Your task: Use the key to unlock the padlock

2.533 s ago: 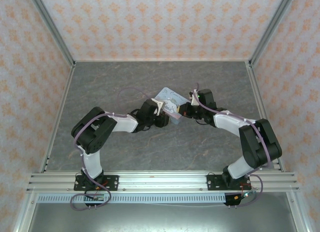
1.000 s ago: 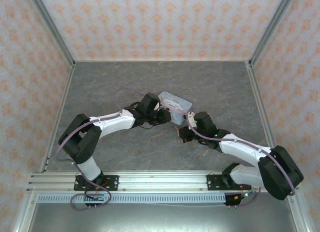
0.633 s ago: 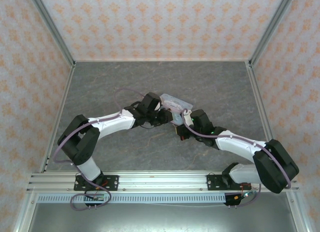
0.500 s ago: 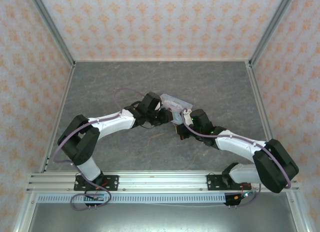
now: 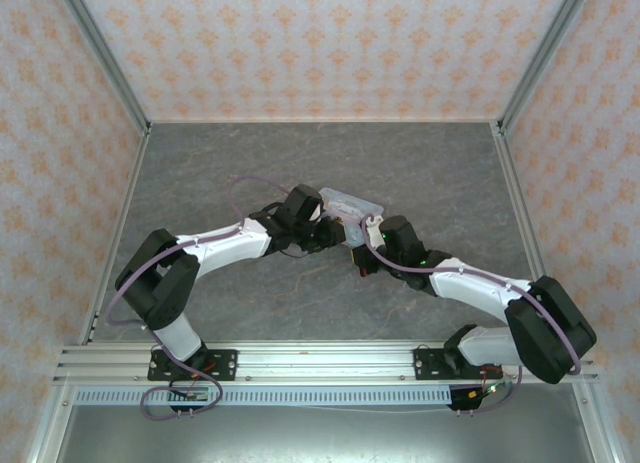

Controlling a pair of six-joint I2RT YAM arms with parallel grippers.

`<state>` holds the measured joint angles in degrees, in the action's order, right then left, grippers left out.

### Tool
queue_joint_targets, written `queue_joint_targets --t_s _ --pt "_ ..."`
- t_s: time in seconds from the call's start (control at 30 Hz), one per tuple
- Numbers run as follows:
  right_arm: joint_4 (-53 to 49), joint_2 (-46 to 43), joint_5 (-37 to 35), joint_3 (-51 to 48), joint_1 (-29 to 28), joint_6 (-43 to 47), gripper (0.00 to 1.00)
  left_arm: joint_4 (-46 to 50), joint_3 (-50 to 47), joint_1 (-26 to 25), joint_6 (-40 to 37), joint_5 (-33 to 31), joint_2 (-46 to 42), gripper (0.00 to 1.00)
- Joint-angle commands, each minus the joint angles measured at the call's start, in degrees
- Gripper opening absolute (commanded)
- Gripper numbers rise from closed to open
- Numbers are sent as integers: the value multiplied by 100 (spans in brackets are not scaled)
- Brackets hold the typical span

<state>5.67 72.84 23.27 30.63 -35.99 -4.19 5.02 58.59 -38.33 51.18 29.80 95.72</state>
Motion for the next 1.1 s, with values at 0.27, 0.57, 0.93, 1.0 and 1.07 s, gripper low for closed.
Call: queue_joint_targets --t_s 0.27,0.57,0.93,1.0,1.07 --pt "302 224 -3 285 -40 107 0 8 153 -69 11 -9 -220 25" --pt "481 269 112 217 -40 49 0 25 178 -70 -8 -27 -199 25" --pt "558 165 178 44 -40 -32 0 37 162 -70 -11 -104 -205 25" --pt "562 143 161 7 -40 -46 0 36 162 -70 -11 -115 -203 25" --pt "562 117 147 -30 -41 -54 0 39 170 -63 -4 -122 -203 25"
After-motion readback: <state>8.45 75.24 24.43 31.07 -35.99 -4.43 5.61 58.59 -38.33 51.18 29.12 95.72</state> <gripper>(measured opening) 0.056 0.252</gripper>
